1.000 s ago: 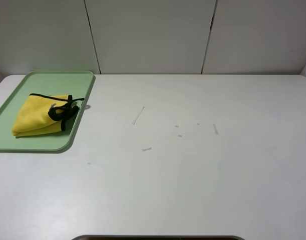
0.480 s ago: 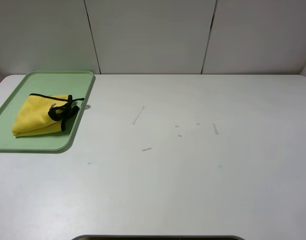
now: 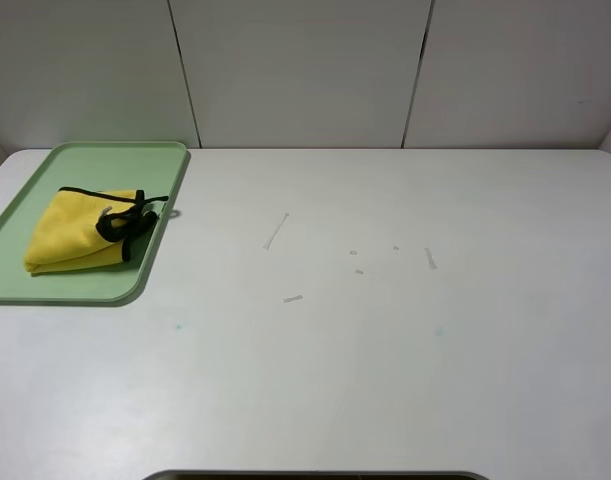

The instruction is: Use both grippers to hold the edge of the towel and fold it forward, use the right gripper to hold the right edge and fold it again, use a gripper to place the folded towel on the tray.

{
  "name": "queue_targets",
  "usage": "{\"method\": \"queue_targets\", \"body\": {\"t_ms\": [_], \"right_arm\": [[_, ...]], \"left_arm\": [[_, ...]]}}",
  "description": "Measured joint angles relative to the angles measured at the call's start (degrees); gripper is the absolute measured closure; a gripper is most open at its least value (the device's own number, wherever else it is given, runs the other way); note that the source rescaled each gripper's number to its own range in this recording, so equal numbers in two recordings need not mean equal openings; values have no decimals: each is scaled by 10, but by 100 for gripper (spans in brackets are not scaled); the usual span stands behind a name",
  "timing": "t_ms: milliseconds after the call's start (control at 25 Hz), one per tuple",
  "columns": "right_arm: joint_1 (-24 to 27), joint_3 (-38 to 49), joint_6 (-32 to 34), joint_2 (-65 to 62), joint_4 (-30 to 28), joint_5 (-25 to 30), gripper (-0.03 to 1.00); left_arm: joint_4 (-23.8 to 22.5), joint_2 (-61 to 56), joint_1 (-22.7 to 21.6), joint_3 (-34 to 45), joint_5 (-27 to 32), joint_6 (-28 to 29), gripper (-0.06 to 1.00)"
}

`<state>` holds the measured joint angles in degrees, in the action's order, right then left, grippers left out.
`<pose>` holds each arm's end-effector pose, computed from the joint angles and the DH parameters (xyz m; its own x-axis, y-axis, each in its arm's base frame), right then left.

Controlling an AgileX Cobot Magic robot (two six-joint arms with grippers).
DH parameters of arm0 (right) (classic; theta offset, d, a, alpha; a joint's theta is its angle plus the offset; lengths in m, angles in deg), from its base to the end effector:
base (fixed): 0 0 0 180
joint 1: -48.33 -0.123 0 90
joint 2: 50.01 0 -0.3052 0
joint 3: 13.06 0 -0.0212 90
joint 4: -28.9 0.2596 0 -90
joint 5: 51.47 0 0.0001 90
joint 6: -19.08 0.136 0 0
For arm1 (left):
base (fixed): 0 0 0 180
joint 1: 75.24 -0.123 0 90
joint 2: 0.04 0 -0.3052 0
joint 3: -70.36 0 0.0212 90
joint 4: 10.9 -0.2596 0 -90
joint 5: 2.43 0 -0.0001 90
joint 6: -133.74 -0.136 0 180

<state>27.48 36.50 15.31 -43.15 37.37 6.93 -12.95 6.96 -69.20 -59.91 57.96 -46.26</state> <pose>0.0166 0.0246 0.2646 -0.3936 -0.1371 -0.9090 -0.4550 0.8882 0.0631 0.0238 0.0017 0.2583 -0.4516 0.0656 -0.8898 0.0856 0.9959 0.0299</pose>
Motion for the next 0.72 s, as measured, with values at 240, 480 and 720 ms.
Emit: {"method": "queue_targets", "body": {"t_ms": [240,480,720], "right_arm": [[0,0,0,0,0,0,-3],[0,0,0,0,0,0,-3],[0,0,0,0,0,0,-3]], "left_arm": [[0,0,0,0,0,0,-5],[0,0,0,0,0,0,-5],[0,0,0,0,0,0,-5]]}}
